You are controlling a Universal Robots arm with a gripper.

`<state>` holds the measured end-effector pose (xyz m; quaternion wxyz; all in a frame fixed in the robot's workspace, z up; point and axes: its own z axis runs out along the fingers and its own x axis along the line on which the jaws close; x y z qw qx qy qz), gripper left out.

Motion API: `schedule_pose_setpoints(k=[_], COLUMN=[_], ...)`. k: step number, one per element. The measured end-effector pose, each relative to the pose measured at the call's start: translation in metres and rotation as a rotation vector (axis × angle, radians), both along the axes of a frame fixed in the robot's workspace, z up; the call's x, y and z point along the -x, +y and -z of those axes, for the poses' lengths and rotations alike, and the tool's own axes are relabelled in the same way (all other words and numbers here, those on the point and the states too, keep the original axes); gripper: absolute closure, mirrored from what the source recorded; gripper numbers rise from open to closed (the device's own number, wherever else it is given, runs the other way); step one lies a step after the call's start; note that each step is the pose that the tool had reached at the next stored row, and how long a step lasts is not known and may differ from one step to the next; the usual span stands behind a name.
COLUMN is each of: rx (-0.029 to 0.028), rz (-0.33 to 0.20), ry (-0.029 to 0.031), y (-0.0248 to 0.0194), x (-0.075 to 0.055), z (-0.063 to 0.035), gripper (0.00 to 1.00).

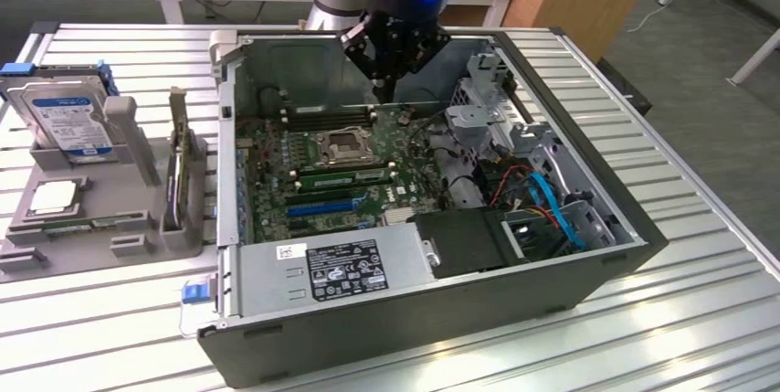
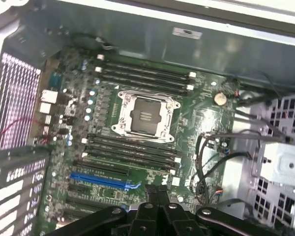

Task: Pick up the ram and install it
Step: 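Press down the ram until it locks into place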

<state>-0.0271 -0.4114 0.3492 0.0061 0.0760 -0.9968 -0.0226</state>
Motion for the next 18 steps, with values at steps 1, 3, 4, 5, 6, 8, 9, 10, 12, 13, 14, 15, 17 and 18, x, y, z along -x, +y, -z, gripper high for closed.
schedule_pose_setpoints(k=[1, 3, 4, 5, 6, 8, 9, 10, 12, 13, 14, 15, 17, 18], rx=[0.0000, 0.0000, 0.0000, 0.0000, -0.0001, 0.0000, 0.0000, 0.0000, 0.0000, 0.0000, -0.0001, 0.0000, 0.0000, 0.0000], rz=[0.017, 0.050, 0.067, 0.084, 0.102, 0.135, 0.151, 0.167, 0.199, 0.201, 0.201, 0.202, 0.202, 0.202], ry=[0.0000, 0.0000, 0.0000, 0.0000, 0.0000, 0.0000, 0.0001, 0.0000, 0.0000, 0.0001, 0.0000, 0.0000, 0.0000, 0.0000], y=[0.0000, 0.0000, 0.0000, 0.0000, 0.0000, 0.0000, 0.0000, 0.0000, 0.0000, 0.0000, 0.0000, 0.0000, 0.0000, 0.0000], x=[0.0000, 0.0000, 0.0000, 0.0000, 0.0000, 0.0000, 0.0000, 0.0000, 0.0000, 0.0000, 0.0000, 0.0000, 0.0000, 0.0000], z=[0.0000, 0.0000, 0.0000, 0.0000, 0.0000, 0.0000, 0.0000, 0.0000, 0.0000, 0.0000, 0.0000, 0.0000, 0.0000, 0.0000], gripper=[0.89, 0.89, 0.89, 0.89, 0.89, 0.89, 0.89, 0.89, 0.89, 0.89, 0.89, 0.89, 0.89, 0.89])
